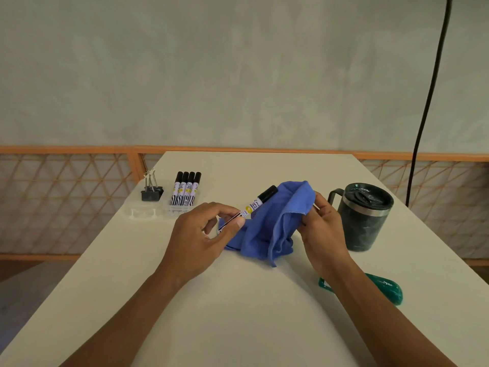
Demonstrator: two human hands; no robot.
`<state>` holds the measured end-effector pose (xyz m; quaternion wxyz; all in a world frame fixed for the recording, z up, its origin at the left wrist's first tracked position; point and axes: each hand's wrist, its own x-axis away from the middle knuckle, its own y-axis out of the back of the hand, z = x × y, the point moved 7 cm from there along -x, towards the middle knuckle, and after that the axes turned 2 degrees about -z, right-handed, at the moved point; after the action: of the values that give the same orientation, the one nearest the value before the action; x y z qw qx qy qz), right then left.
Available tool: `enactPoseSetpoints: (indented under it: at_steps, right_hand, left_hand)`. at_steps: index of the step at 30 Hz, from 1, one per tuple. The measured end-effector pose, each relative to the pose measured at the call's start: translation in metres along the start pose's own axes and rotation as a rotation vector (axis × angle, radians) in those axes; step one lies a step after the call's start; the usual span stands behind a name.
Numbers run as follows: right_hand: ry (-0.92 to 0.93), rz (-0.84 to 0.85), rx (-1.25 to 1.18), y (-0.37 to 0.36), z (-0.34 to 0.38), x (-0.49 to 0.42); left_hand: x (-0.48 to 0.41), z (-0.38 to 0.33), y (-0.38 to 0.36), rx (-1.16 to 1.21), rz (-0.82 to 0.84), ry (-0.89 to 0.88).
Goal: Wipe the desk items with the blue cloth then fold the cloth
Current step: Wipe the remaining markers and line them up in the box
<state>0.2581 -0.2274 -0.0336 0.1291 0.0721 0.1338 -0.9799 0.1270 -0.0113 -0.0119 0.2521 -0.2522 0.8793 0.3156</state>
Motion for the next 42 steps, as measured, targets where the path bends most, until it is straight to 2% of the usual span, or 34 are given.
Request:
enactPoseSetpoints:
  at_steps: [5,12,18,23,28,33,39,42]
  right_hand:
    - [0.051,0.109,0.125,-0.014,0.006,0.010]
    - [0.093,0.068,0.119,-0.010,0.013,0.011]
    - [0.134,0.089,0.142,-0.008,0.014,0.009]
    - [0.038,0.100,0.024,-0.005,0.009,0.005]
    - [0.052,0.158,0.154,-0.019,0.009,0.014]
    - [0.070,0.069,0.109,-0.015,0.015,0.014]
    - [0.068,0.041,0.077,-0.011,0.009,0.010]
    - [0.003,0.027,-0.047,-0.006,0.007,0.007]
  left_hand:
    - [0.003,-0.004,-0.004,-0.056,0.013,-0.071]
    - [0.005,-0.019,-0.009,-0.124,0.038,-0.203]
    - [0.001,-0.020,0.002,-0.156,-0.050,-0.273]
    - [0.000,-0.014,0.013,-0.188,-0.163,-0.302]
    - [0.002,-0.015,0.011,-0.264,-0.176,-0.375]
    - [0.005,-0.023,0.006,-0.325,-0.187,-0.455]
    - [0.005,-0.028,0.010,-0.335,-0.239,-0.496]
    - [0.005,-0.028,0.016,-0.344,-0.280,-0.509]
